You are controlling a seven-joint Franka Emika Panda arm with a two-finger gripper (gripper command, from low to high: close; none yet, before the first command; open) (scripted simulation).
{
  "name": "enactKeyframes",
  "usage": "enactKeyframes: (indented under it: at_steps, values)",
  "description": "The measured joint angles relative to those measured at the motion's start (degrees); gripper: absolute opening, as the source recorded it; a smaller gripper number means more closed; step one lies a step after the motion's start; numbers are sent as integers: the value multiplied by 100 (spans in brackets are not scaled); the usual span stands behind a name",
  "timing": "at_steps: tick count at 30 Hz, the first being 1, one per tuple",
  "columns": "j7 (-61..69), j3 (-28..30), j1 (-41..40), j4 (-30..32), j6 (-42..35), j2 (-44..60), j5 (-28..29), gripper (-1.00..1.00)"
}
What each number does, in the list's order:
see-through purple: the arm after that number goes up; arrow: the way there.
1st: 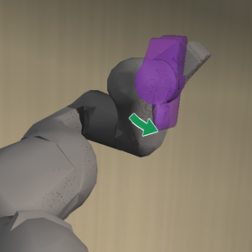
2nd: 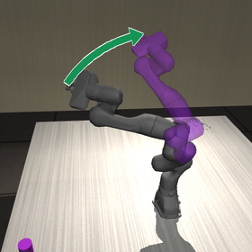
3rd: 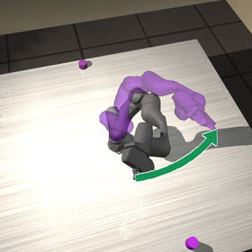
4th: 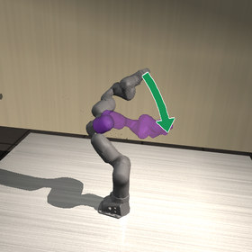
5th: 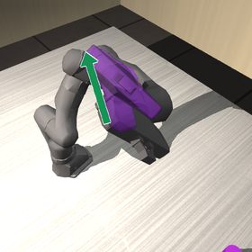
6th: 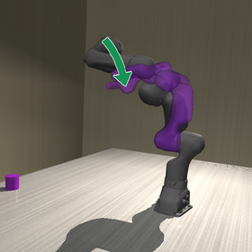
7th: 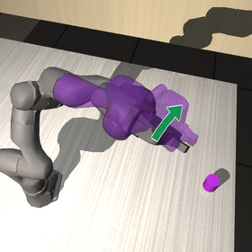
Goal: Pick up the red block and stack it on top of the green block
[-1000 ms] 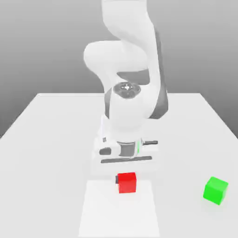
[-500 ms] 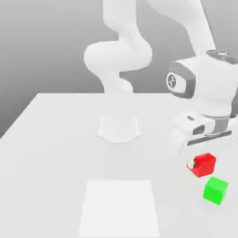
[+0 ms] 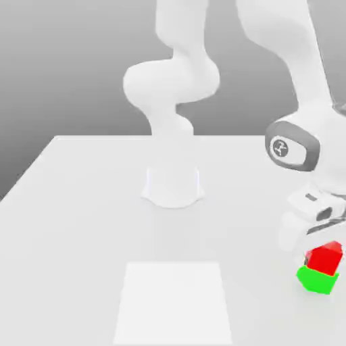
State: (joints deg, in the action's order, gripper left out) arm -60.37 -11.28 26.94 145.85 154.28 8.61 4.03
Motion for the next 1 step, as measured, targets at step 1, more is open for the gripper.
enactKeyframes:
  at_steps: [1]
  values:
    - [74, -23, -4, 10, -181, -196, -102, 100]
